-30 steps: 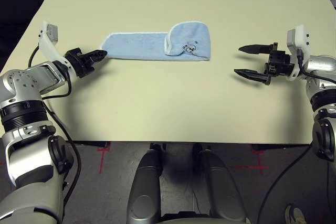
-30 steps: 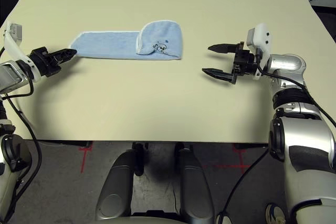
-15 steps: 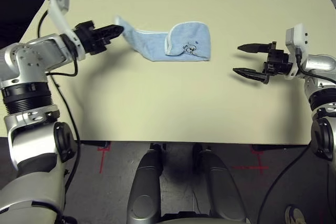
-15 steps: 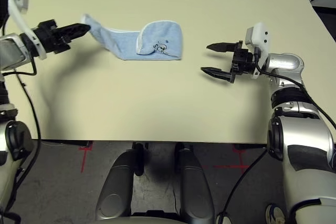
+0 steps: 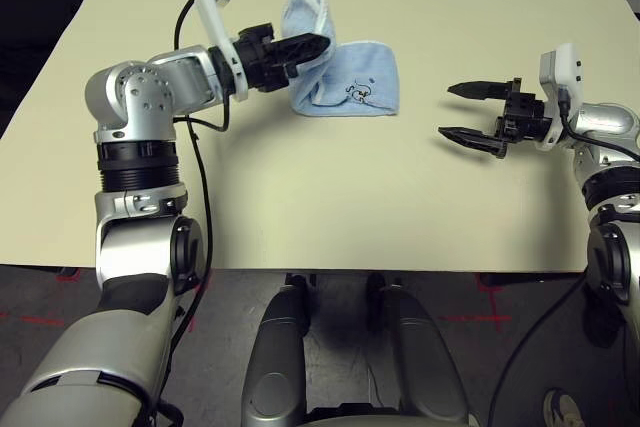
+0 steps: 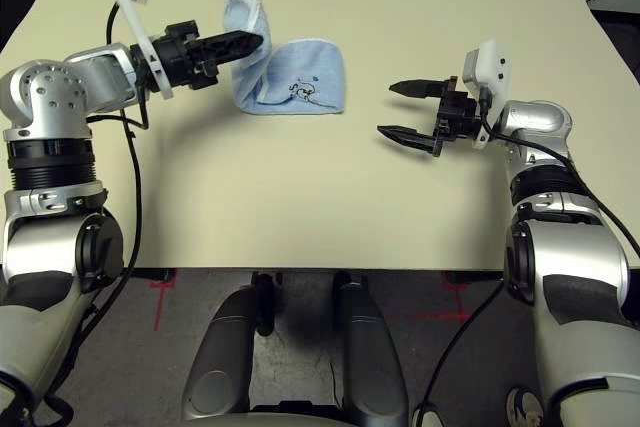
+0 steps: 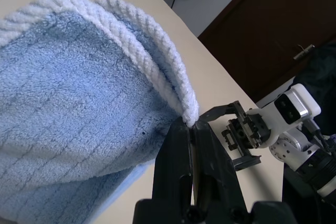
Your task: Fold the towel and set it aside.
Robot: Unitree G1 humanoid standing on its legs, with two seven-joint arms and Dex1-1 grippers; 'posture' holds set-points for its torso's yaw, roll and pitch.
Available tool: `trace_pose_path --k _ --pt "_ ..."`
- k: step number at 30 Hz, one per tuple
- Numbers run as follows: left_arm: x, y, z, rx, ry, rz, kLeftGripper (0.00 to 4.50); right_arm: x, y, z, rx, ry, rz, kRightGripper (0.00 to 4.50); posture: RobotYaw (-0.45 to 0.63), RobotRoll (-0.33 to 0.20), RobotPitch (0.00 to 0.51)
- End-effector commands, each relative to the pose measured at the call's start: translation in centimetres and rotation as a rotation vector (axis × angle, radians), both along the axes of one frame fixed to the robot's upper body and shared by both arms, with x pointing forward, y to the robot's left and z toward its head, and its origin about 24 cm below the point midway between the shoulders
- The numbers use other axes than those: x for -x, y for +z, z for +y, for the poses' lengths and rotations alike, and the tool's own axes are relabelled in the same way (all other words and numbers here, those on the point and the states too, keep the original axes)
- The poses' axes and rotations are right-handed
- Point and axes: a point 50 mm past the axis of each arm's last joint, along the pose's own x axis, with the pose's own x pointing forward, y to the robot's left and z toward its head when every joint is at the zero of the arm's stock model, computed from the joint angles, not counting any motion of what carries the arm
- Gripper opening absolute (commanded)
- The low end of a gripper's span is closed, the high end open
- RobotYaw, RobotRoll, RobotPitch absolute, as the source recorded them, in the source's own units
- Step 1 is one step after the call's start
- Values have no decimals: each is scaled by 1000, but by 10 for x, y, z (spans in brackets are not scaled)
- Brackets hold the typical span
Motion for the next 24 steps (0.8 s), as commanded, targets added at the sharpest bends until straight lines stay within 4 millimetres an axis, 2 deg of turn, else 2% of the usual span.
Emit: trace_pose_path --k 1,15,24 --pt "-2 -2 -12 -32 -49 1 9 3 -1 -6 -12 -9 4 4500 70 0 247" --pt "-7 -9 -25 -78 -107 0 9 5 -1 -12 -12 -27 22 4500 53 0 244" --pt "-10 -17 -52 -102 -148 -1 9 5 -2 -12 -8 -26 17 4500 44 0 243"
